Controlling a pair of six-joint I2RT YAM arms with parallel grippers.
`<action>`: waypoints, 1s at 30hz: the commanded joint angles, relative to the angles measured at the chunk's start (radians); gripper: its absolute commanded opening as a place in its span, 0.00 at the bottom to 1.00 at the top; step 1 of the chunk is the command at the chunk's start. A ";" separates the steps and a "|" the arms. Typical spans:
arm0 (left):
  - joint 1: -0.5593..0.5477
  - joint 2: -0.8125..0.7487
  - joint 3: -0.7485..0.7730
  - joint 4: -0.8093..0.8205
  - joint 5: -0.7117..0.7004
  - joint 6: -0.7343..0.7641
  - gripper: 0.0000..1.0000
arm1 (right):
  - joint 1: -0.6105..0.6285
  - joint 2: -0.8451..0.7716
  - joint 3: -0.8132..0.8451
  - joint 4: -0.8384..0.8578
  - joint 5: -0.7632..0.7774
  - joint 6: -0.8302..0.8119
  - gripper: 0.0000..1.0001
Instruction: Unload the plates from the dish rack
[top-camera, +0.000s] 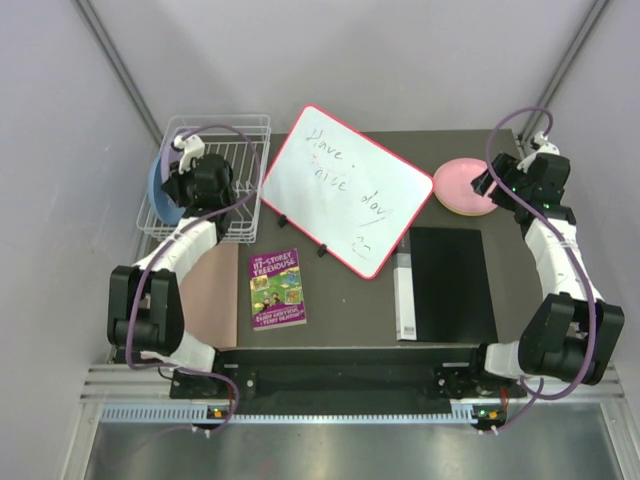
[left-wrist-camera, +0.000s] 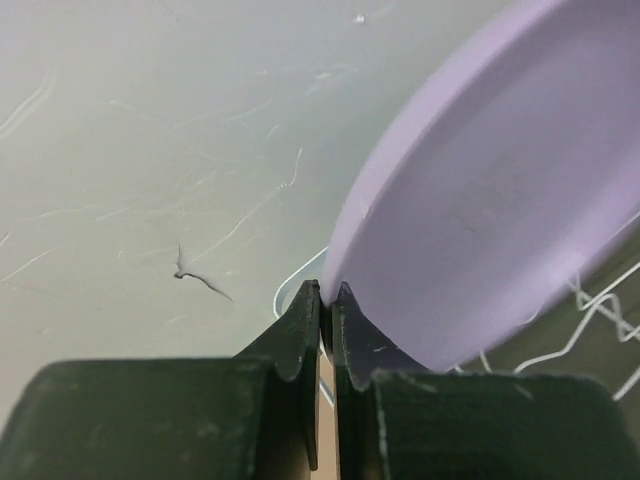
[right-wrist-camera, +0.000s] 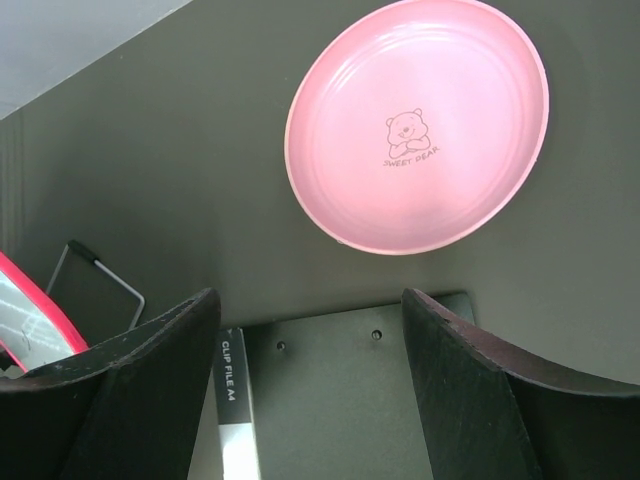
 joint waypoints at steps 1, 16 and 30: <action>-0.056 -0.074 0.000 0.200 -0.046 0.075 0.00 | 0.009 -0.056 0.003 0.016 -0.001 -0.018 0.73; -0.167 -0.269 0.168 -0.411 0.579 -0.568 0.00 | 0.093 -0.201 0.013 0.134 -0.309 0.057 0.84; -0.297 -0.175 0.083 -0.202 1.061 -0.862 0.00 | 0.394 -0.053 0.022 0.350 -0.314 0.145 0.84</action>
